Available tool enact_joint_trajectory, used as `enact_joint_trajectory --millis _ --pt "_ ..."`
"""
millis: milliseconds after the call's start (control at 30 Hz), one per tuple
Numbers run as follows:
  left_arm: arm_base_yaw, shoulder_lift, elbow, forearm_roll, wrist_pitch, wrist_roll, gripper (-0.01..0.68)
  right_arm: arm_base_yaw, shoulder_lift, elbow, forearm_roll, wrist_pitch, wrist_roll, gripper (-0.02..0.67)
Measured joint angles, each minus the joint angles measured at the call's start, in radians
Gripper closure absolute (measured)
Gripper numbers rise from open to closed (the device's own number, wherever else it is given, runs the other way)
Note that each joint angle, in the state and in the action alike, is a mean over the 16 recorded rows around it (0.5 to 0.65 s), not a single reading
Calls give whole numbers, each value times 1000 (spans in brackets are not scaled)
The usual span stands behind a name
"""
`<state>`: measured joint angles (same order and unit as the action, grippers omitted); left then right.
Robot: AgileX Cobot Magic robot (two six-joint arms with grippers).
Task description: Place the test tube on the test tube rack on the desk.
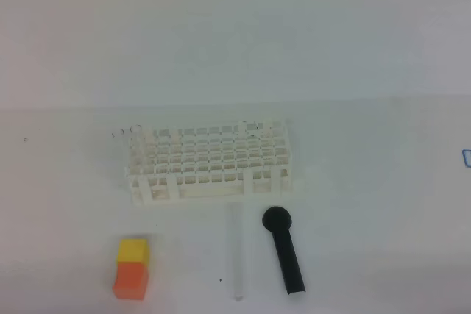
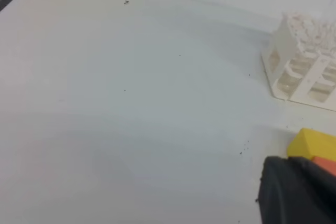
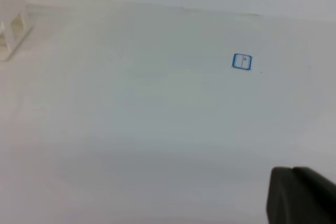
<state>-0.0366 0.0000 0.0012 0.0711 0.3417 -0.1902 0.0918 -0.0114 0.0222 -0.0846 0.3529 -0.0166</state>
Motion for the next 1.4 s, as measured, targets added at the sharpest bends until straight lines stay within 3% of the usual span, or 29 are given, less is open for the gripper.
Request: enact_joint_trajectory --millis 333,800,1167,1400 --pt "0 -2 2 16 -104 0 674 0 0 4 4 -104 7 650" --pt "0 0 0 42 -456 -24 674 0 0 8 16 -495 42 650" --pt "-1 0 -29 148 -640 -301 674 0 0 -1 17 -606 72 650" --pt "-1 18 -191 361 -487 -490 674 0 7 -101 17 -504 73 650"
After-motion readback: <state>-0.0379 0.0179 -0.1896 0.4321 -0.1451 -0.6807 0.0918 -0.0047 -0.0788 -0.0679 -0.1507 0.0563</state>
